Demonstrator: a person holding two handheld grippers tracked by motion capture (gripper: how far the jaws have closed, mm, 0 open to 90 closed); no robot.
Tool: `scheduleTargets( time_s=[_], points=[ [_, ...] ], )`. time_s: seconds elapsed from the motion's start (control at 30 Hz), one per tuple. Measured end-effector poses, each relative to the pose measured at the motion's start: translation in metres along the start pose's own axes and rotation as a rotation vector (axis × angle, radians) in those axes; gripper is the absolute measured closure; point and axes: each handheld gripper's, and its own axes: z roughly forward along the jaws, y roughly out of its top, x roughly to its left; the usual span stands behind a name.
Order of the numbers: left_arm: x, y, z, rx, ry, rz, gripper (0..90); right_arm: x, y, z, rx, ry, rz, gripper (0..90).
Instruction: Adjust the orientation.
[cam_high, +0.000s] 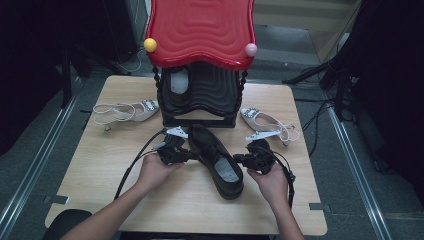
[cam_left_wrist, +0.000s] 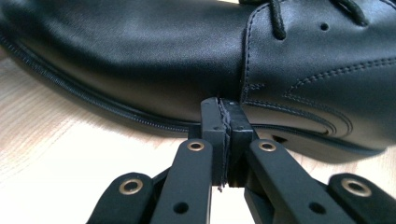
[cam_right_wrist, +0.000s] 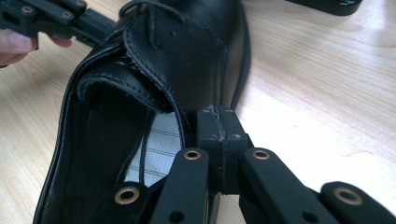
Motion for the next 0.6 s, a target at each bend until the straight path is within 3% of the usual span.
scheduleTargets(
  time_s=[0.33,0.6],
  points=[
    [0.005,0.006,0.003,0.002,-0.004,-0.015,89.8,0.013,-0.007,0.0,-0.002,0.008,0.009,90.0],
    [0.006,0.011,0.008,-0.004,0.005,-0.013,90.0,0.016,-0.011,0.0,-0.007,0.028,0.048,90.0]
  ],
)
